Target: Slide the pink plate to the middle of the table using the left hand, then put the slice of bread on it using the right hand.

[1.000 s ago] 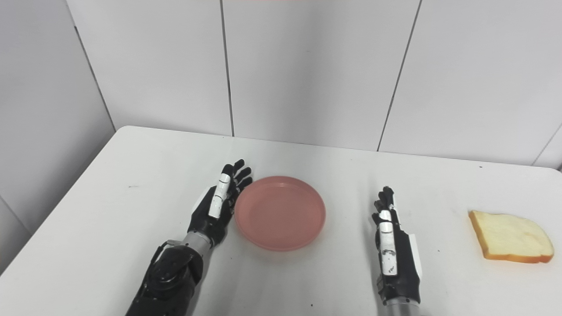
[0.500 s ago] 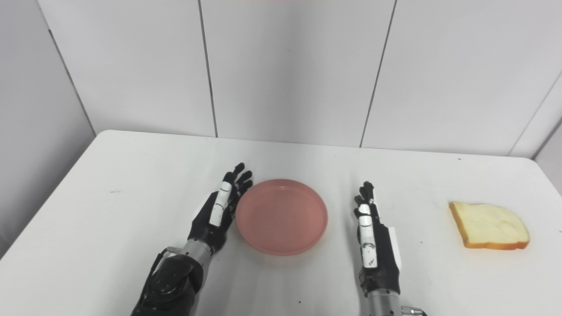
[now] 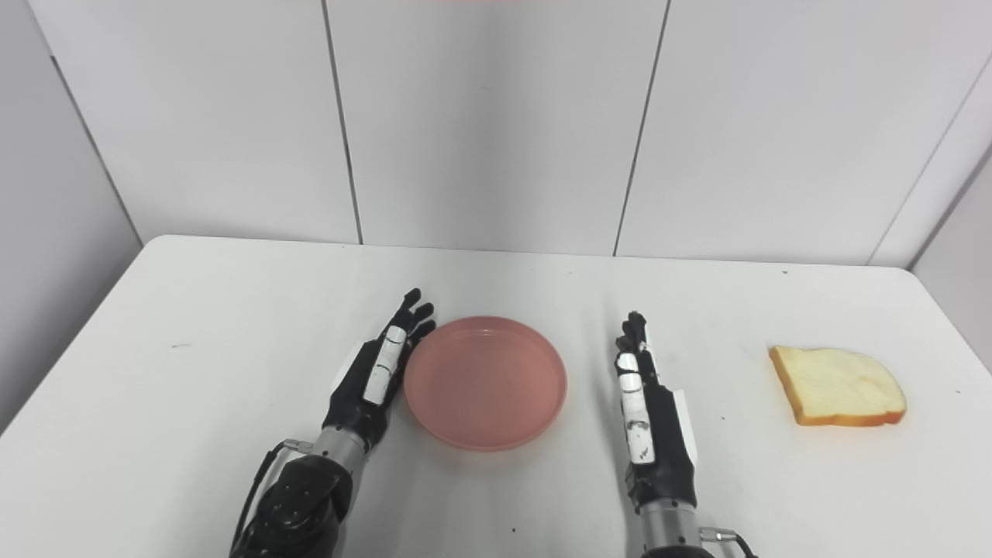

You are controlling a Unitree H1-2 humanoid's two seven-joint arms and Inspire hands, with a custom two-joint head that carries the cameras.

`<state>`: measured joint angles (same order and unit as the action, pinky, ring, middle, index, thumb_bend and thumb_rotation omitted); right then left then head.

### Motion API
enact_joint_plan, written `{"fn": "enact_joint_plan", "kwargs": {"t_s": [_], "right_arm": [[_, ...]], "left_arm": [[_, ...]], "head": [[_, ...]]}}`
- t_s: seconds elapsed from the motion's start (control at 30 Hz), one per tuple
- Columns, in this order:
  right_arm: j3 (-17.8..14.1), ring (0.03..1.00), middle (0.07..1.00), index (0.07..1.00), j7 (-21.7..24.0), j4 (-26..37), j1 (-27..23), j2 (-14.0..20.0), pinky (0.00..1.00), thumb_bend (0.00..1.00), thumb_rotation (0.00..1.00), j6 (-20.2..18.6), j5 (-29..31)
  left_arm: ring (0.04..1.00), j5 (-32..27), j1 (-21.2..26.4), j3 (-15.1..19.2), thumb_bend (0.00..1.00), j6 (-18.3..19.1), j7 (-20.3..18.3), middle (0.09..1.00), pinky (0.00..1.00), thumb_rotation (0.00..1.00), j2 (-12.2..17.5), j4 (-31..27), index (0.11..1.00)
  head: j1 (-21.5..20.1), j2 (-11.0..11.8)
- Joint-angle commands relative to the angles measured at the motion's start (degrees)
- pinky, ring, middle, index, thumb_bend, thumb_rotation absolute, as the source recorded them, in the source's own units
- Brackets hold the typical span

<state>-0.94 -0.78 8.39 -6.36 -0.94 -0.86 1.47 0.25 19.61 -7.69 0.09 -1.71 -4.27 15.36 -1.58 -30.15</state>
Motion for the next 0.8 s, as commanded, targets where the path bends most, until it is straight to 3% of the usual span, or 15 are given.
{"fn": "enact_joint_plan", "kwargs": {"t_s": [0.0,0.23,0.33,0.43,0.6,0.77], "right_arm": [[-0.37,0.988,1.0,1.0,-0.29,2.23,-2.73,0.42,1.0,0.73,1.0,3.57,-0.44],[-2.07,0.982,1.0,1.0,-0.65,4.16,-6.66,2.87,1.0,0.74,0.97,2.71,-0.9],[-3.0,0.984,1.0,1.0,-0.39,4.61,-8.65,3.93,1.0,0.77,0.93,2.45,0.09],[-3.93,0.987,1.0,1.0,0.71,6.48,-11.49,7.5,1.0,0.8,0.93,-0.27,-0.54],[-4.95,0.938,0.976,0.998,1.55,9.65,-14.58,13.32,0.93,0.79,0.82,-3.23,-2.57],[-5.77,0.944,0.979,1.0,4.99,13.08,-18.12,21.84,0.87,0.81,0.74,-9.11,-5.67]], "left_arm": [[0.968,0.62,0.28,0.26,0.78,-2.4,1.0,0.965,0.96,1.0,-1.44,-2.95,0.979],[0.93,-0.14,-0.75,2.09,0.78,-6.0,2.94,0.938,0.93,0.98,-3.3,-4.73,0.95],[0.929,-0.8,-1.39,2.85,0.78,-5.74,2.51,0.942,0.92,0.96,-3.81,-6.38,0.946],[0.928,-0.6,-2.18,2.84,0.78,-4.97,2.56,0.943,0.92,0.96,-3.88,-8.95,0.946],[0.909,-0.61,-2.92,2.99,0.77,-5.65,2.31,0.928,0.88,0.96,-3.47,-10.89,0.931],[0.93,-1.51,-4.23,3.14,0.75,-4.63,0.54,0.946,0.92,0.98,-1.6,-13.72,0.952]], "head": [[0.07,-0.08],[-1.36,0.19],[-1.87,0.25],[-3.07,0.47],[-4.63,0.52],[-7.08,0.83]]}}
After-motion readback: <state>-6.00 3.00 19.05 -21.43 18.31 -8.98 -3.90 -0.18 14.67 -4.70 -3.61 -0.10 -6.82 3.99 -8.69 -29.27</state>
